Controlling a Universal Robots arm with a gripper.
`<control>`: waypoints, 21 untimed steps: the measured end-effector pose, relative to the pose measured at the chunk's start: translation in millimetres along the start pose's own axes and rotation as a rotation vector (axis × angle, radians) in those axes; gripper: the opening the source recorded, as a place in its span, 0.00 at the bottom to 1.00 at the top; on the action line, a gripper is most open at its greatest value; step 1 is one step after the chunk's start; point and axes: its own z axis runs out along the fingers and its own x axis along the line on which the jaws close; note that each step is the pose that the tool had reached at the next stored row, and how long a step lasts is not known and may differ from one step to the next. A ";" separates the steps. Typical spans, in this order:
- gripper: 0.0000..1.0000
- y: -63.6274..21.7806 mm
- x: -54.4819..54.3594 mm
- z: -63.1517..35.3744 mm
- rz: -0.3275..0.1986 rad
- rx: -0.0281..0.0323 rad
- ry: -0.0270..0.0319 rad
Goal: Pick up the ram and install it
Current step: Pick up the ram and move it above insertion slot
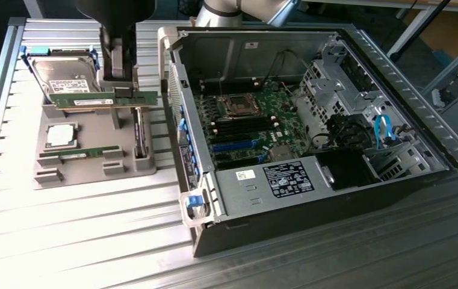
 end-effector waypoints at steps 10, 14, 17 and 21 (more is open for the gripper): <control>0.12 -19.6 -1.3 -0.9 0.000 -0.0002 0.0001; 0.12 -26.3 -1.8 -1.2 -0.001 -0.0001 0.0000; 0.12 -31.9 -2.2 -1.5 -0.001 -0.0001 0.0001; 0.12 -40.1 -2.7 -1.9 -0.001 -0.0002 0.0002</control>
